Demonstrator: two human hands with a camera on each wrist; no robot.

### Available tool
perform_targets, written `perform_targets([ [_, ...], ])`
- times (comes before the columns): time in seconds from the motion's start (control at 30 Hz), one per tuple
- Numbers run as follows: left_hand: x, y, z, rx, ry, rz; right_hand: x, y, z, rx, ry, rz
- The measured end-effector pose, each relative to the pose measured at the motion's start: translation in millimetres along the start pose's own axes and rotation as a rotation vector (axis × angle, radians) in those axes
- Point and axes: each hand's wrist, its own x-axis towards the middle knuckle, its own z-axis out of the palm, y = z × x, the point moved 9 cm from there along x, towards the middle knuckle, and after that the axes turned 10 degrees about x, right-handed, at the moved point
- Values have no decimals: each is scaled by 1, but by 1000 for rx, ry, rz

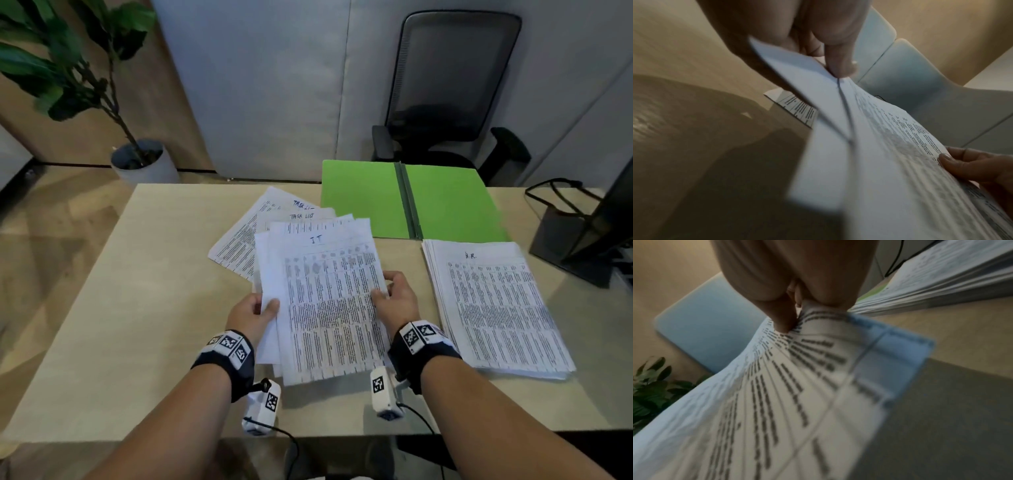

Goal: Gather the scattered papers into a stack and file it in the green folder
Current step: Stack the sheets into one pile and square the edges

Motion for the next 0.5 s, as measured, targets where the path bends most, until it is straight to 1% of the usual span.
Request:
perform_targets([
  [0.03, 1, -2, 0, 48, -1, -4, 1, 6, 1, -26, -4, 23],
  [0.13, 3, -12, 3, 201, -44, -24, 2, 15, 0, -149, -19, 24],
  [0.2, 1, -16, 0, 306, -34, -27, 5, 23, -9, -177, 25, 44],
  [0.27, 0, -20, -4, 359, -37, -41, 10, 34, -20, -186, 72, 87],
  [0.37, -4, -19, -7, 334, -28, -26, 16, 49, -25, -138, 69, 160],
  [0.43, -8, -11, -7, 269, -14, 34, 18, 55, -18, -92, 14, 172],
  [0.5, -11, 0, -6, 161, -18, 106, 14, 57, -7, 4, -53, 199],
])
